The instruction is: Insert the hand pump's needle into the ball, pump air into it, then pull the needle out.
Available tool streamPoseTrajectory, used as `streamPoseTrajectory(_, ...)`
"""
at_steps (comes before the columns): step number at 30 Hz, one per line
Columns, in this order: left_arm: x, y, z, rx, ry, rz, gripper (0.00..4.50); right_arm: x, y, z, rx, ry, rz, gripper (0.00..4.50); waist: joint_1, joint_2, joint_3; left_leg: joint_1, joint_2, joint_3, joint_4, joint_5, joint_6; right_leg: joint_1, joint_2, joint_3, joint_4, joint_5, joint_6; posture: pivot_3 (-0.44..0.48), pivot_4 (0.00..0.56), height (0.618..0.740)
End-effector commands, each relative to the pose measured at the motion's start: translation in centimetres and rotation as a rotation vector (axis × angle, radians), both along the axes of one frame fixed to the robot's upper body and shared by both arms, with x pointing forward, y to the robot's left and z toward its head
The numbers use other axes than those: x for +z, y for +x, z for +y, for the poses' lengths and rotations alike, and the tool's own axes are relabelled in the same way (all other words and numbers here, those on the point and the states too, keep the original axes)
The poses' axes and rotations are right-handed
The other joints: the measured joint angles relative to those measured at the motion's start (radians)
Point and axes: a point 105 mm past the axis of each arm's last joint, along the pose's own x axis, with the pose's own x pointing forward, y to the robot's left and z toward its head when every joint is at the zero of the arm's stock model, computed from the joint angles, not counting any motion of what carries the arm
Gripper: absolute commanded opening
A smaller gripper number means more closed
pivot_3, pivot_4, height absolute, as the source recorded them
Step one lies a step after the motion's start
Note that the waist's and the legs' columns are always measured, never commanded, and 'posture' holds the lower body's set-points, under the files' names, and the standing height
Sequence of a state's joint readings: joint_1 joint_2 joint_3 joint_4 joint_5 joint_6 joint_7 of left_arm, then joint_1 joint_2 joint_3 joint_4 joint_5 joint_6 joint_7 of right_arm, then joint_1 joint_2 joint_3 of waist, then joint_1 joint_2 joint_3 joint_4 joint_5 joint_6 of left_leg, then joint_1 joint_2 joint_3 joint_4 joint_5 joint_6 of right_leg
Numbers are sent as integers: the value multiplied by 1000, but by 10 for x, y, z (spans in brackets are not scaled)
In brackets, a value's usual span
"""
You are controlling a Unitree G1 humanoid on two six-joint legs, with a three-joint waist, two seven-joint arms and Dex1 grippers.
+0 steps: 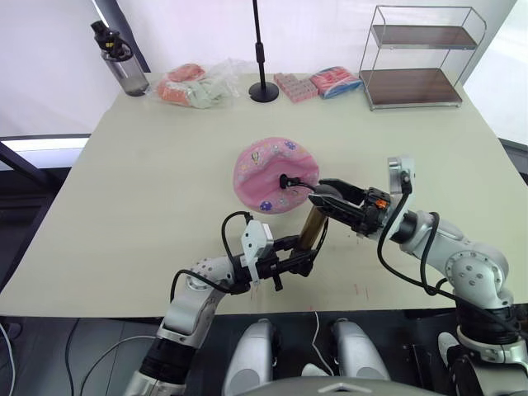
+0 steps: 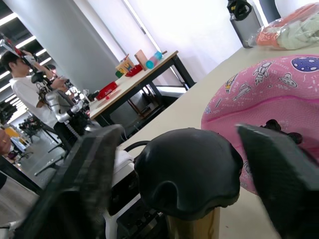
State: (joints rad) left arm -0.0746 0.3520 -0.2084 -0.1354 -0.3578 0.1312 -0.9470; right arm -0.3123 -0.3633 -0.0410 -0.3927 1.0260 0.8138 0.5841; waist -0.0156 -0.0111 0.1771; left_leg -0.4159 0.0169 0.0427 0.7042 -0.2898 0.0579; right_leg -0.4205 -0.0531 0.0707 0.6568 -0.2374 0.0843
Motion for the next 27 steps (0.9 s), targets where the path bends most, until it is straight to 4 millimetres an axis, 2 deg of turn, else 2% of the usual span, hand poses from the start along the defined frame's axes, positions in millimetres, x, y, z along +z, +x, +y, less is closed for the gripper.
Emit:
streamPoseTrajectory(1,9,-4,-2,-18,-25,-30,991,12,-3,2,13,18,-59,1798,0,0,0,0,0,0,0,0,0,0,0,0,0,0,0,0,150,736)
streamPoseTrajectory(11,7,-3,-1,-13,-25,-7,991,10,-2,2,8,6,-66,1714,0,0,0,0,0,-1,0,0,0,1,0,-1,0,0,0,0,150,736)
streamPoseTrajectory(13,5,-3,-1,-11,-10,12,1997,13,-2,2,13,3,-86,1714,0,0,0,0,0,-1,0,0,0,1,0,-1,0,0,0,0,150,736)
streamPoseTrajectory(14,5,-2,0,-10,-9,15,2210,15,-2,2,15,1,-98,1714,0,0,0,0,0,-1,0,0,0,1,0,-1,0,0,0,0,150,736)
streamPoseTrajectory(19,5,1,3,-7,10,9,4472,23,-1,-2,31,-69,-235,1714,0,0,0,0,0,-1,0,0,0,1,0,-1,0,0,0,0,150,736)
streamPoseTrajectory(22,1,-1,6,-43,49,5,4472,26,-7,1,85,-133,-330,1714,0,0,0,0,0,-1,0,0,0,1,0,-1,0,0,0,0,150,736)
streamPoseTrajectory(27,-5,-1,10,-81,109,6,4472,20,-12,2,157,-214,-372,1714,1,0,0,0,0,-2,0,0,0,1,0,-2,-1,0,0,0,150,736)
